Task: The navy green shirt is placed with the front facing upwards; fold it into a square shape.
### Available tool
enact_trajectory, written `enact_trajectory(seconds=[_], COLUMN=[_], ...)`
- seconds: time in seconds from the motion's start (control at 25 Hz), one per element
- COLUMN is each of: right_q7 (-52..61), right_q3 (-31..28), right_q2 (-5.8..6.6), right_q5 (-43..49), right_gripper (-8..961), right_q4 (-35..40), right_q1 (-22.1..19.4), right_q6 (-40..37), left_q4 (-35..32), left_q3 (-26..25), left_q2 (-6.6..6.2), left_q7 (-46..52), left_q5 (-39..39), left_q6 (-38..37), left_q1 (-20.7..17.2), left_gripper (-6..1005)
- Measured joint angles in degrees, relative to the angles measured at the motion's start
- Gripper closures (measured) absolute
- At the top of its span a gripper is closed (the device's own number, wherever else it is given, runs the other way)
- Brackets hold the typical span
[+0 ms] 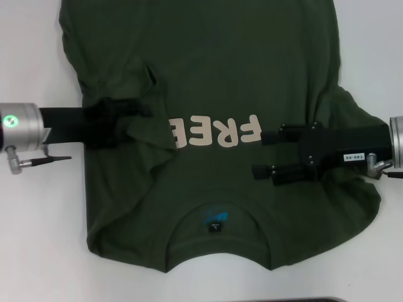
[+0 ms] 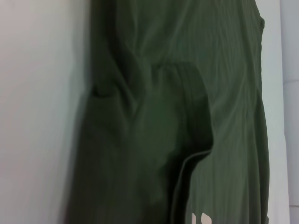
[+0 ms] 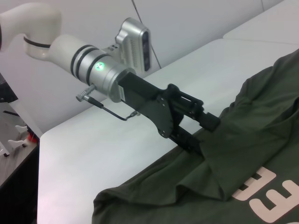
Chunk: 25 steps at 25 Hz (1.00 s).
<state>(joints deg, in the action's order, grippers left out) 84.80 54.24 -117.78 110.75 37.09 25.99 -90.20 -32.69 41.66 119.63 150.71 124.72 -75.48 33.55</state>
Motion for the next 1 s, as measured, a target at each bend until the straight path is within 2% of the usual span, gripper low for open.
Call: enact_trajectory(seconds=[0.12,0.24,0.32,0.4,0.56,0.76,0.88,0.92,0.96,1.0], right_q7=[-0.1,-0.1,-0.1,-0.1,-0.1,-0.1,-0.1,-0.1,-0.1,-0.1], right_q3=[0.0,0.0,0.0,-0.1,-0.1,-0.1,-0.1,-0.1,-0.3,-0.5], right_q2=[0.0,-0.04,-0.12,-0.19,-0.26,-0.55,-0.71,-0.76,-0.86,-0.96], right_q5=[0.0,-0.1,-0.3,-0.3,-0.3,-0.3,-0.4,-0.4,-0.5,-0.5], right_gripper=[64,64,64,65,65,66,66,66,66,66], right_q4=[0.0,0.0,0.0,0.0,0.0,0.0,0.0,0.0,0.0,0.0], right_q1=[0.2,0.3,0.3,0.4,0.4,0.4,0.8,1.1,1.3,1.5], right_q6=[0.2,0.4,0.4,0.4,0.5,0.5,0.5,0.4,0.3,0.3], left_q4=[1.0,-2.1,-4.9,-6.5,-6.9,-7.0,-7.3,-7.3,-9.2,-10.1], left_q3=[0.0,-2.2,-4.2,-5.6,-7.0,-7.1,-7.2,-7.2,-7.4,-7.5], left_q2=[0.4,1.7,1.91,0.93,-1.13,-1.69,-3.11,-3.11,-3.47,-3.37], left_q7=[-1.3,-6.2,-7.9,-6.4,-4.6,-5.6,-13.2,-13.2,-22.5,-25.2], left_q5=[-1.0,-5.8,-8.2,-8.5,-8.6,-8.3,-8.4,-8.4,-8.4,-8.3], left_q6=[-1.2,-9.4,-14.4,-15.6,-12.6,-12.4,-17.2,-17.2,-23.3,-24.7], left_q1=[1.9,2.6,1.7,-0.8,-4.8,-6.0,-6.4,-6.4,-7.0,-7.3], left_gripper=[235,235,235,235,235,235,235,235,235,235])
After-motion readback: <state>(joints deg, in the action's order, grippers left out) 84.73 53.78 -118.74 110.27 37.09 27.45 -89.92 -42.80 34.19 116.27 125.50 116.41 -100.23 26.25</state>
